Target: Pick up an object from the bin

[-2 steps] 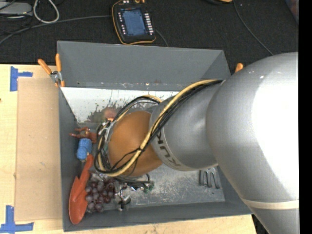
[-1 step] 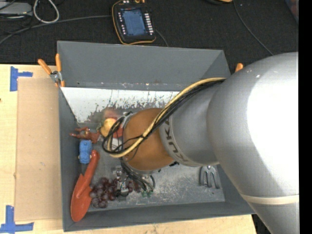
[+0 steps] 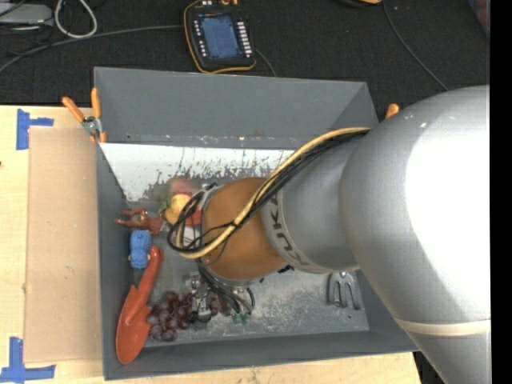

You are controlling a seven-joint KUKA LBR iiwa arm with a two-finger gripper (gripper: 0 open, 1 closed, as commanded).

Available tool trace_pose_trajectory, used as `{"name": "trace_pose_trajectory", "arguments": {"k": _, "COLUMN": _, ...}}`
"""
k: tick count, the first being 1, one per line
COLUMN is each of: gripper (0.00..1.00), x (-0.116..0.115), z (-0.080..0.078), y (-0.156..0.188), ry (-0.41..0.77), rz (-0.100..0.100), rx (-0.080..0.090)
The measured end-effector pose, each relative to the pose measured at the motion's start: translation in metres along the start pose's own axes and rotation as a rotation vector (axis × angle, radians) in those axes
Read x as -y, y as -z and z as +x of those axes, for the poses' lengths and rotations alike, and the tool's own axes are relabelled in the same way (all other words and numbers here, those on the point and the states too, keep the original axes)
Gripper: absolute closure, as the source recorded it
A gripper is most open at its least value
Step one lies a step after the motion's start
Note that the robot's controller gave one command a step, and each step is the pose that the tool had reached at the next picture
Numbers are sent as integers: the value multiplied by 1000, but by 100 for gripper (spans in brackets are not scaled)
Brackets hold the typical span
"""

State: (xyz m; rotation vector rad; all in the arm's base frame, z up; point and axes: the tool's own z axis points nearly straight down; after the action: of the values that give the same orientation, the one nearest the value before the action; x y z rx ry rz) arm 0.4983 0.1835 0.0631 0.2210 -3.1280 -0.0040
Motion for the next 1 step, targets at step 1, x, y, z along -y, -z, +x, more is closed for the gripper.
{"name": "trace_pose_trajectory", "arguments": {"k": 1, "gripper": 100, "x": 1, "z": 2, "y": 10, "ry": -1, "rz": 2, "rx": -7}}
